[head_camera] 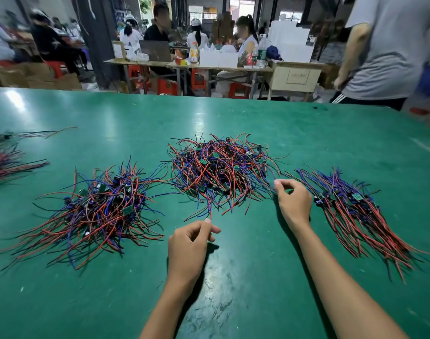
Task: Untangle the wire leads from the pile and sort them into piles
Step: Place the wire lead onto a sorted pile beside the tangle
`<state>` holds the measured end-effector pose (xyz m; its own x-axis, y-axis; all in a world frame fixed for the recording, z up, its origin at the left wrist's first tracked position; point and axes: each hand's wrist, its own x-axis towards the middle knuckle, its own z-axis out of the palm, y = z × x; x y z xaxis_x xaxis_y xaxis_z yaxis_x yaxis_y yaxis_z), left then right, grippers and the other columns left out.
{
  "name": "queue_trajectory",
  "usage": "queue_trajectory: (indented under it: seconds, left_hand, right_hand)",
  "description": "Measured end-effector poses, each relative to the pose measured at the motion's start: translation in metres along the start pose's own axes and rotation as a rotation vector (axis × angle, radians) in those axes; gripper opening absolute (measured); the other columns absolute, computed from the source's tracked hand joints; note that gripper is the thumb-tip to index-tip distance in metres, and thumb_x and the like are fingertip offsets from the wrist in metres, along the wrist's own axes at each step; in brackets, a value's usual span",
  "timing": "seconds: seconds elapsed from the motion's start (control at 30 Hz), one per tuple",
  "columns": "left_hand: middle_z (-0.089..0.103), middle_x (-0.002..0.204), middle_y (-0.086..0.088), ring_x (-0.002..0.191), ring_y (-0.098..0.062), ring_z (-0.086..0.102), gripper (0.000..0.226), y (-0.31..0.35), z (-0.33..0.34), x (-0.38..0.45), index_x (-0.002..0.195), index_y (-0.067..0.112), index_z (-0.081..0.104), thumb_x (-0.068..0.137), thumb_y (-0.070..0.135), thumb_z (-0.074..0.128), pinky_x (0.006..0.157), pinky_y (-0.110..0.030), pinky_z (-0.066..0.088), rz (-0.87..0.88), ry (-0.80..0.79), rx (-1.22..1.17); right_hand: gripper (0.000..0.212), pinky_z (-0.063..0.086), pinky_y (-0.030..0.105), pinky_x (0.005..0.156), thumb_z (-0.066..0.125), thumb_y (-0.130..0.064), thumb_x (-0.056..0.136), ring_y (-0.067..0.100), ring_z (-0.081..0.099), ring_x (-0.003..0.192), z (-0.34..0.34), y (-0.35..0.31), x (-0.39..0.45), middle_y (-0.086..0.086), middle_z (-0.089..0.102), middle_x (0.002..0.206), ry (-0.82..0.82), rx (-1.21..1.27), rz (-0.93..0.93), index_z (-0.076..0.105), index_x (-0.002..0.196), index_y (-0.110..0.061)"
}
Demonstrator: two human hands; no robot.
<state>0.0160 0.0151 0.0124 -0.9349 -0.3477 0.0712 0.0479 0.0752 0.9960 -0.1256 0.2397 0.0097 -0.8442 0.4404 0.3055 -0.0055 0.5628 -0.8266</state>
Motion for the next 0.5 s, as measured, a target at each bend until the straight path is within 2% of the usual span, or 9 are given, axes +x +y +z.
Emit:
queue_trajectory:
  seconds: [0.1,0.2,0.3,0.37,0.43,0.5]
  left_hand:
    - [0.067,0.06,0.001,0.053,-0.005,0.057,0.034,0.0,0.002,0.002,0.067,0.021,0.079,0.097,0.023,0.064,0.051,-0.013,0.044,0.007,0.002,0.04]
    - [0.067,0.065,-0.002,0.048,-0.009,0.056,0.031,0.001,0.01,0.006,0.077,0.017,0.081,0.1,0.022,0.061,0.049,-0.019,0.048,-0.013,0.006,-0.027]
    - [0.074,0.078,-0.007,0.056,-0.018,0.065,0.03,0.007,0.022,0.023,0.091,0.014,0.075,0.104,0.028,0.053,0.047,-0.023,0.048,-0.091,-0.028,-0.146]
    - [0.076,0.083,-0.01,0.066,-0.02,0.071,0.03,0.014,0.026,0.037,0.091,0.012,0.068,0.104,0.033,0.052,0.054,-0.028,0.055,-0.198,-0.073,-0.265]
    - [0.078,0.084,-0.011,0.071,-0.023,0.074,0.031,0.016,0.025,0.047,0.097,0.007,0.067,0.102,0.034,0.055,0.058,-0.029,0.06,-0.264,-0.109,-0.408]
    - [0.077,0.086,-0.012,0.068,-0.021,0.072,0.033,0.01,0.018,0.05,0.103,0.003,0.07,0.101,0.034,0.057,0.057,-0.024,0.058,-0.25,-0.11,-0.451]
  right_hand:
    - [0.013,0.046,0.034,0.086,0.064,-0.032,0.096,0.023,0.064,0.098,-0.011,-0.006,-0.016,-0.004,0.071,0.096,0.13,0.038,-0.041,0.073,0.094,-0.022]
    - [0.005,0.049,0.042,0.082,0.071,-0.019,0.094,0.026,0.063,0.087,-0.017,-0.02,-0.043,0.0,0.072,0.092,0.185,0.04,-0.374,0.074,0.093,-0.015]
    - [0.005,0.045,0.039,0.071,0.074,-0.021,0.09,0.021,0.057,0.075,-0.017,-0.033,-0.08,-0.004,0.068,0.081,0.146,-0.067,-0.784,0.074,0.087,-0.018]
    - [0.01,0.042,0.036,0.066,0.071,-0.023,0.091,0.021,0.053,0.072,-0.013,-0.041,-0.104,-0.005,0.063,0.076,0.101,-0.135,-1.01,0.073,0.082,-0.019]
    - [0.011,0.041,0.035,0.062,0.072,-0.022,0.089,0.023,0.052,0.069,-0.01,-0.046,-0.123,-0.003,0.06,0.072,0.019,-0.147,-1.151,0.072,0.079,-0.019]
    - [0.01,0.041,0.032,0.063,0.074,-0.028,0.088,0.021,0.052,0.07,-0.011,-0.047,-0.13,-0.004,0.062,0.073,-0.108,-0.116,-1.169,0.075,0.082,-0.02]
